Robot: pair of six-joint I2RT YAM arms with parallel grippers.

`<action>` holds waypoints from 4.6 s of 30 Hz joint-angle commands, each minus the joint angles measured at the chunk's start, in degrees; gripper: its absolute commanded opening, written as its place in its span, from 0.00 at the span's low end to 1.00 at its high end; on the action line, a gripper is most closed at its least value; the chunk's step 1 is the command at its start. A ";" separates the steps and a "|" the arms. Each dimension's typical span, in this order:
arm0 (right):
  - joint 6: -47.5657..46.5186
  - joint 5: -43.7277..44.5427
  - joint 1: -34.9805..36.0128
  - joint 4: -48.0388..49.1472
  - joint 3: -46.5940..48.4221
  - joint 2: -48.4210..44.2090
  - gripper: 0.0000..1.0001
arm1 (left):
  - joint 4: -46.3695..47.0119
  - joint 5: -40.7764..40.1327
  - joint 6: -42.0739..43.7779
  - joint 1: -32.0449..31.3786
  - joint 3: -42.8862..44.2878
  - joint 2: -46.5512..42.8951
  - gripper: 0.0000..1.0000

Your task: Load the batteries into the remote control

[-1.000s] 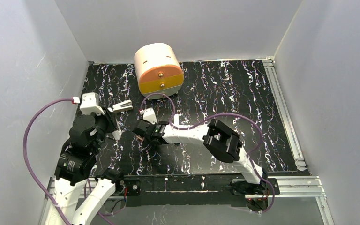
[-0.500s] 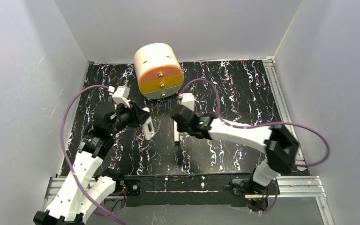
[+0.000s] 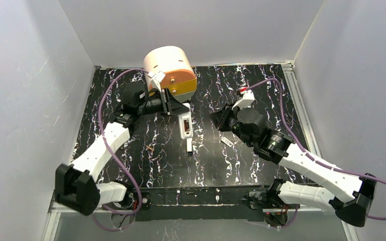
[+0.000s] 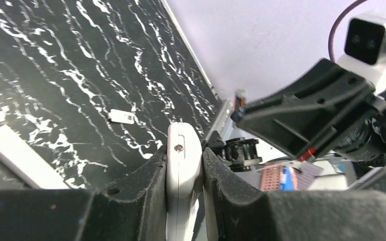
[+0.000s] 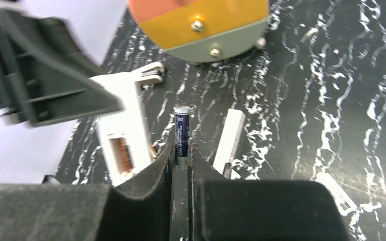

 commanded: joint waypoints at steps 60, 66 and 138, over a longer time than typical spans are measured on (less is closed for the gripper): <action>-3.36 -16.38 3.62 -17.86 18.68 18.81 0.28 | 30.94 -2.45 -28.50 -1.45 -16.15 4.79 0.00; -4.06 -14.99 3.64 -17.38 18.64 18.82 0.27 | 31.03 -1.91 -28.21 -1.44 -16.09 4.79 0.00; 12.70 0.91 4.44 4.38 2.86 -0.22 0.98 | 31.01 -5.69 -43.32 -1.09 -15.58 -0.29 0.00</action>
